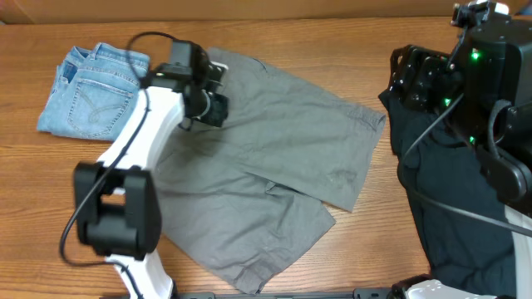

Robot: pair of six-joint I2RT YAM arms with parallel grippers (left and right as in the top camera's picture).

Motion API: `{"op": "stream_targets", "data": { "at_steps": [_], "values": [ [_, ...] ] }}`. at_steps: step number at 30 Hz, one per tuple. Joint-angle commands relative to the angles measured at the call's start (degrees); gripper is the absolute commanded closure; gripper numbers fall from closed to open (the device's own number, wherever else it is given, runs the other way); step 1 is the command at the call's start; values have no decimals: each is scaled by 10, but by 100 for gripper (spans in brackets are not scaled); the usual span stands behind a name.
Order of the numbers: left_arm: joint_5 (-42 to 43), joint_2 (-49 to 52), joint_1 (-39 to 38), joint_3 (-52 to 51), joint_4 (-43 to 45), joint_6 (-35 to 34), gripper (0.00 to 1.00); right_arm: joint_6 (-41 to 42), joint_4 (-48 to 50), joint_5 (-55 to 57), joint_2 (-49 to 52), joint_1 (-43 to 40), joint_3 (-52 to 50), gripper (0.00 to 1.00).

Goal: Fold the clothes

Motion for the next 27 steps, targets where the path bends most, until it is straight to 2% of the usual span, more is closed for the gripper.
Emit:
{"op": "stream_targets", "data": {
  "at_steps": [1,3,5,6,8,9,12,14,16,21,25,27],
  "values": [
    [-24,40,-12,4,30,26,60,18,-9,-6,-6,-3,1,26],
    [-78,69,-10,4,51,25,67,20,-15,-16,-6,-3,1,26],
    [-96,90,-3,4,58,25,72,23,-17,-16,-6,-3,1,26],
    [-101,104,3,4,59,25,76,28,-20,-15,-5,-3,1,26],
    [-101,128,16,4,57,23,93,31,-24,-16,-4,-3,1,26],
    [-101,140,25,4,57,18,96,31,-27,-16,-3,-3,1,26],
    [-120,149,54,4,58,-21,96,31,-33,-16,4,-3,1,26],
    [-179,146,93,5,57,-117,96,37,-43,-16,16,-3,1,26],
    [-155,143,134,11,50,-151,96,46,-59,-16,40,-3,-1,26],
    [-12,135,206,78,-15,-134,96,64,-78,-44,139,-4,-15,25],
    [13,100,206,150,-73,-114,93,44,-85,-93,225,-4,-16,25],
    [14,76,204,178,-94,-114,85,14,-86,-130,269,-4,-20,26]
  ]
}}
